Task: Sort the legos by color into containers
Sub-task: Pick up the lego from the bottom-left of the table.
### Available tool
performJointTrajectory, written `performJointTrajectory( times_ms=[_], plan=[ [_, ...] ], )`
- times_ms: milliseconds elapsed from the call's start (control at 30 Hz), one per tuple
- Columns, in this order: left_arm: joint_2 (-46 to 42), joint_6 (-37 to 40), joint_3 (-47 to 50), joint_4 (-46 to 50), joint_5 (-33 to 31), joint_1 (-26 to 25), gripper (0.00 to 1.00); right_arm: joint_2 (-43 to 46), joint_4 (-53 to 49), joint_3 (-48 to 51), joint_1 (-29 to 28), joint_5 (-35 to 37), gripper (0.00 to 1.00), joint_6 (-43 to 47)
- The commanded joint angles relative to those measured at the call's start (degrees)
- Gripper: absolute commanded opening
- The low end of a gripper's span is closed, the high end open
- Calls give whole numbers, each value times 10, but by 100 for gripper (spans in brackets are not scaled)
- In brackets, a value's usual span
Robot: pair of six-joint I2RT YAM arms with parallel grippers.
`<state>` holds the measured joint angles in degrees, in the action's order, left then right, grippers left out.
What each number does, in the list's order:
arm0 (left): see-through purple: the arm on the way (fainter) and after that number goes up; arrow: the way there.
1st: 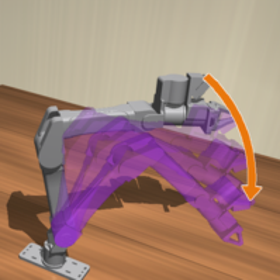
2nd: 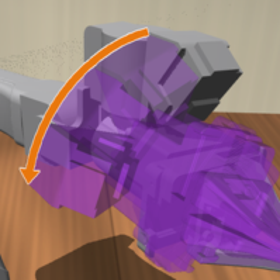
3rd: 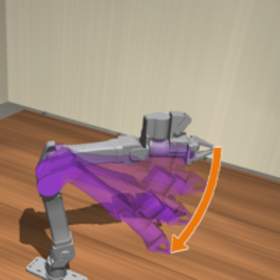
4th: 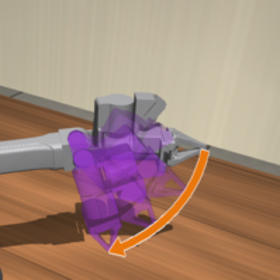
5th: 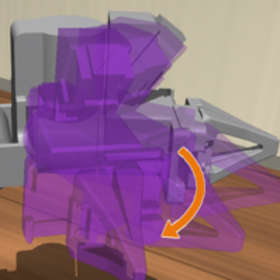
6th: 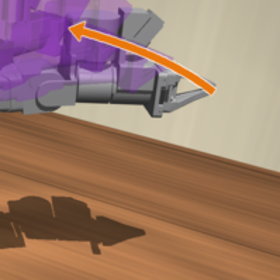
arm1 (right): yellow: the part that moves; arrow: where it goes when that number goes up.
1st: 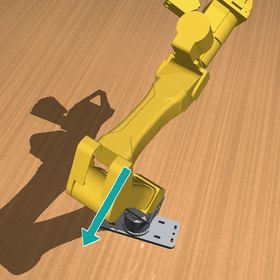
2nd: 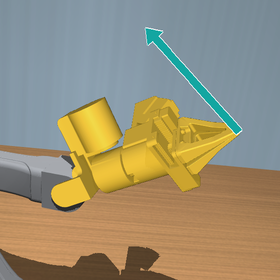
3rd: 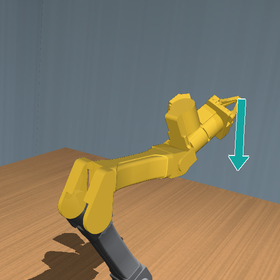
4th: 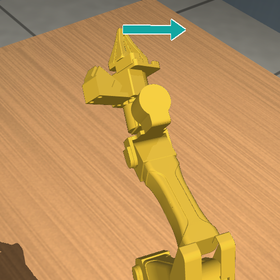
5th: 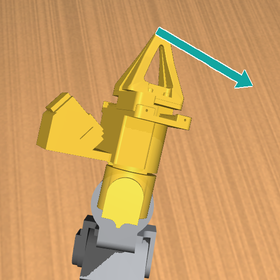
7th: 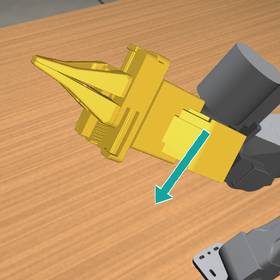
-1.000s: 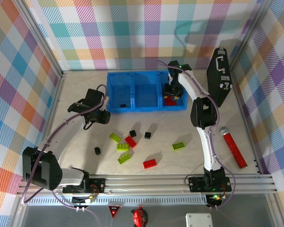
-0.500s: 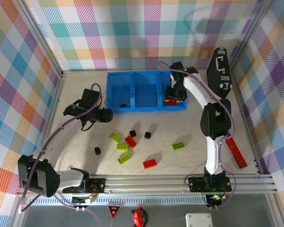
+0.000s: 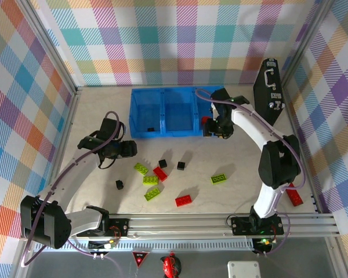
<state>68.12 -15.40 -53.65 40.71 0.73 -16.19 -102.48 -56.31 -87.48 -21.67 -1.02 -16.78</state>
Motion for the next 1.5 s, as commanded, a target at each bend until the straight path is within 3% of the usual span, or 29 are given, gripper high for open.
performJointTrajectory(
  times_ms=[0, 433, 833, 1267, 1467],
  plan=[
    [-19, -55, 18, 10, -23, 6, 62, 26, 16, 27, -1, -8, 57, -7],
    [-61, -161, 94, 43, -67, 6, 58, 60, 33, 89, -8, -20, 57, -6],
    [-70, -222, 155, 44, -60, 6, 50, 89, 35, 120, -16, -17, 56, -11],
    [-38, -242, 200, 23, -65, 6, 41, 100, 44, 134, -17, -12, 56, -18],
    [-25, -235, 197, 22, -55, 6, 30, 107, 43, 146, -18, -5, 56, -19]
  ],
)
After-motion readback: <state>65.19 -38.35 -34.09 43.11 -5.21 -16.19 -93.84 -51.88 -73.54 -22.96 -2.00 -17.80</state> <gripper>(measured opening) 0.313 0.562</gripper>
